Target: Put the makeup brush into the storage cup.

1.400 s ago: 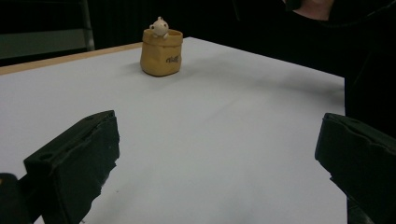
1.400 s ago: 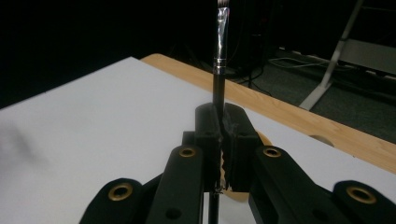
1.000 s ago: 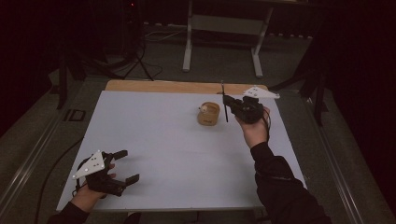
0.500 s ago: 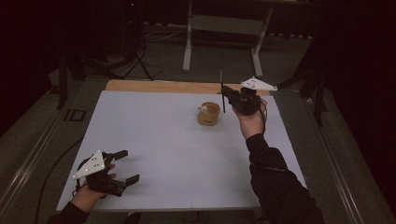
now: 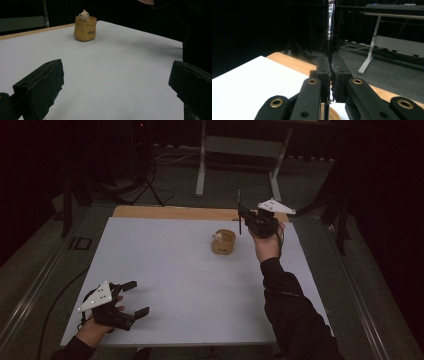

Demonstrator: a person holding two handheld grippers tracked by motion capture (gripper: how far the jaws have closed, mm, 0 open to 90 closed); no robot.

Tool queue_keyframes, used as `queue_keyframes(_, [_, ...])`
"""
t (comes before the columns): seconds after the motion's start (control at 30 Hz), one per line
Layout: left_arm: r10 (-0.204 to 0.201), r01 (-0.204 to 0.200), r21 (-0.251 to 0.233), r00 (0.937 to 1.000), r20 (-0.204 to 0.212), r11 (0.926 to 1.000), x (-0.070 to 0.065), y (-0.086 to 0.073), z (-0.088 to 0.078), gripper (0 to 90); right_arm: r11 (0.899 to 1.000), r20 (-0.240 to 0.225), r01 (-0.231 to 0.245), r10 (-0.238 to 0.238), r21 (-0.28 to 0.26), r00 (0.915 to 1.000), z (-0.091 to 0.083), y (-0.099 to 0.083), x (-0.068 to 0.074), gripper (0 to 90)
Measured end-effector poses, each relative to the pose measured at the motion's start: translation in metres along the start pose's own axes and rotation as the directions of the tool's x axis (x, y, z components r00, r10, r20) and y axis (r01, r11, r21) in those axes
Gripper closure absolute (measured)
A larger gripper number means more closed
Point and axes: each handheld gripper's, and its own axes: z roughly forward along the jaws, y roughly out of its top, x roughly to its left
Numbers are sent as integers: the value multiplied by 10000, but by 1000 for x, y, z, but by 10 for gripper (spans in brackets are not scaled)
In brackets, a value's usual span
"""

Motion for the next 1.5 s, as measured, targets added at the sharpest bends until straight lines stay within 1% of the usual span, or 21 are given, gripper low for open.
queue_keyframes(0.07, [-13,13,-5,10000,8,10000,0,0,0,1,10000,47,-3,3,-50,10000,1,0,-1,858])
queue_keyframes(0.2, [-33,33,-29,10000,14,10000,0,0,0,1,9989,48,-302,304,-352,9995,7,0,-6,858])
queue_keyframes(0.23, [-30,30,-23,10000,7,10000,0,0,0,1,9988,103,-306,310,-381,9995,9,0,-7,858])
queue_keyframes(0.3, [-37,37,-29,10000,12,10000,0,0,0,1,9978,22,-431,433,-501,9991,13,-1,-9,858])
queue_keyframes(0.47, [-38,38,-42,10000,28,10000,0,0,0,1,9983,199,-328,338,-484,9992,23,-4,-11,858])
queue_keyframes(0.57, [-61,62,-49,10000,41,10000,0,0,0,2,9975,171,-388,399,-586,9991,28,-6,-13,858])
queue_keyframes(0.63, [-64,64,-58,10000,42,10000,1,0,0,1,9949,74,-556,564,-839,9984,30,-9,-14,858])
queue_keyframes(0.73, [-52,52,-59,10000,41,10000,0,0,0,1,9945,74,-524,533,-904,9986,36,-13,-15,858])
queue_keyframes(0.83, [-53,53,-85,10000,42,10000,0,0,-1,1,9945,50,-528,534,-906,9986,41,-17,-13,858])
queue_keyframes(0.9, [-69,69,-90,10000,46,9999,0,0,-1,1,9936,5,-674,677,-902,9977,45,-21,-13,858])
queue_keyframes(1.17, [-33,33,-91,10000,78,10000,0,0,-1,1,9939,3,-915,916,-612,9958,59,-44,-10,858])
queue_keyframes(1.2, [-43,43,-95,10000,79,9999,0,0,-1,1,9932,5,-995,997,-605,9950,60,-46,-10,858])
queue_keyframes(1.23, [-40,41,-93,10000,79,9999,0,0,-1,1,9937,69,-959,965,-573,9953,61,-49,-9,858])
queue_keyframes(1.33, [-51,52,-86,9999,99,9999,0,0,-1,1,9939,72,-992,997,-484,9950,63,-57,-9,858])
queue_keyframes(1.4, [-55,56,-84,9999,99,9999,0,0,-1,1,9931,85,-1079,1084,-465,9941,64,-62,-9,858])
queue_keyframes(1.5, [-55,56,-72,9999,104,10000,0,0,-1,1,9926,52,-1146,1149,-392,9934,65,-67,-10,858])
